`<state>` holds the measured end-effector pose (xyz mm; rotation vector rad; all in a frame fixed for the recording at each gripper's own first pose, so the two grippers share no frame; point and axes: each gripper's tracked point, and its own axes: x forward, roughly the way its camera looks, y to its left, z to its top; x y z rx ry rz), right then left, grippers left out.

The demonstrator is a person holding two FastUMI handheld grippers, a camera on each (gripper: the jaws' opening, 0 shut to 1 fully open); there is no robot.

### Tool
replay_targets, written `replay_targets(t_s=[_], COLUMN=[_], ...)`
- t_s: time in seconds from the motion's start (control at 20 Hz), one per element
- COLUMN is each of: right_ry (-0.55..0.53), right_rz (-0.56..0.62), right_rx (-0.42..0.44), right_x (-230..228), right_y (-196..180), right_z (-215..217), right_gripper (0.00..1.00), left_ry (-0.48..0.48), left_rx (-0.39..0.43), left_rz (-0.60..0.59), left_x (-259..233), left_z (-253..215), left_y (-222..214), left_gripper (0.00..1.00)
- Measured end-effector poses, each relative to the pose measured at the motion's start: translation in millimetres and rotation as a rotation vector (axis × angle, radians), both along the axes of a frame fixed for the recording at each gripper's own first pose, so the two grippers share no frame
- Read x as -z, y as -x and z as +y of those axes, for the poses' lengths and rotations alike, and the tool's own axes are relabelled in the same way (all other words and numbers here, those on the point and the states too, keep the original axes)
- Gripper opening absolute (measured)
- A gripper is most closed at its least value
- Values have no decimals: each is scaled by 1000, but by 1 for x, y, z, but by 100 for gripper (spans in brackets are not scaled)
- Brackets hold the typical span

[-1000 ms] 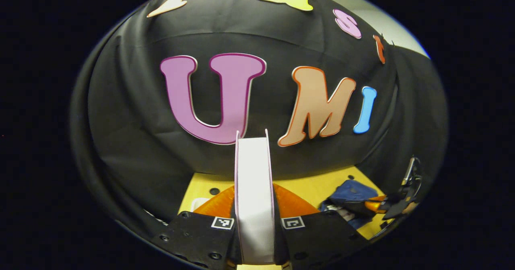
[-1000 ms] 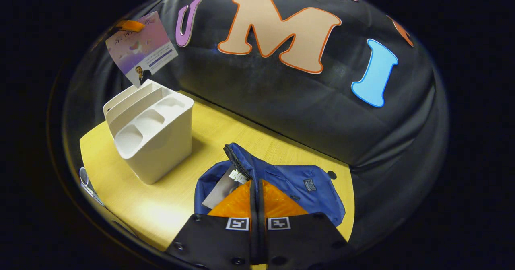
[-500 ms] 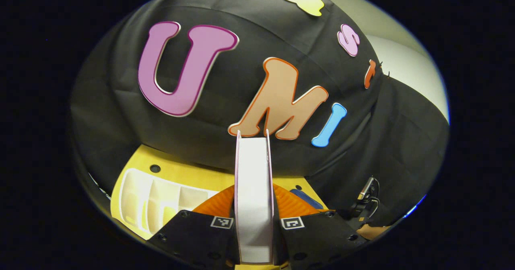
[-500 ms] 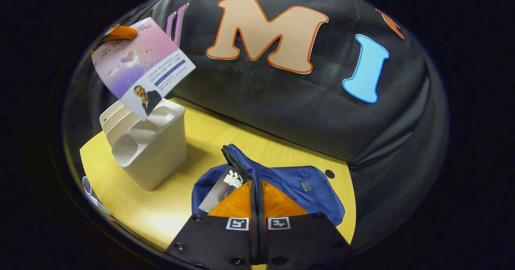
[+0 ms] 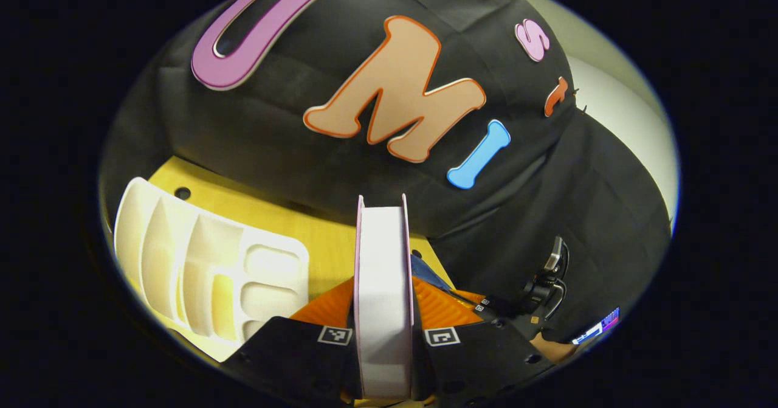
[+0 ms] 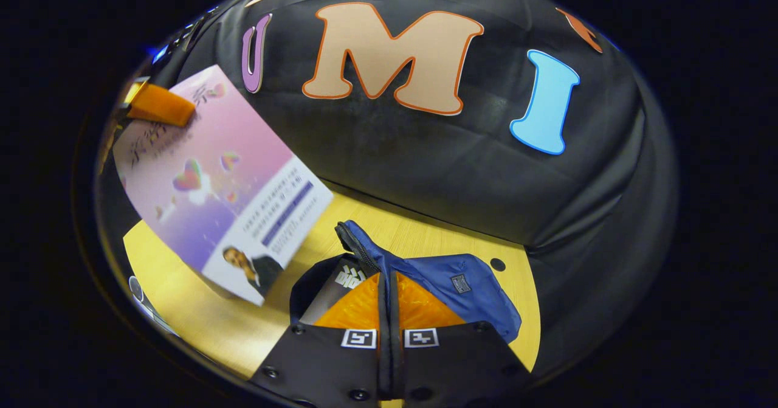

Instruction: Open the schoolbag, grab two books from the bookshelf and put them into the schoolbag.

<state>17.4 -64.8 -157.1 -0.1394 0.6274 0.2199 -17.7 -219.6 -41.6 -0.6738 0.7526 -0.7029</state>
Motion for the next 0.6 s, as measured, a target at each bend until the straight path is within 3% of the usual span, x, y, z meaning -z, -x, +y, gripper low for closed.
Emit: replay_targets(t_s=[0.35, 0.6], right_ry=[-18, -26], right_rz=[-8, -11], right_rx=[15, 13], right_x=[-4, -7], right_y=[-3, -5], right_z=[-4, -3], right_gripper=[3, 3], left_ry=[-11, 14], left_rx=[20, -11], left_rz=[79, 120], left_x=[51, 77], left_z=[-40, -62], left_y=[15, 17], left_gripper=[29, 28])
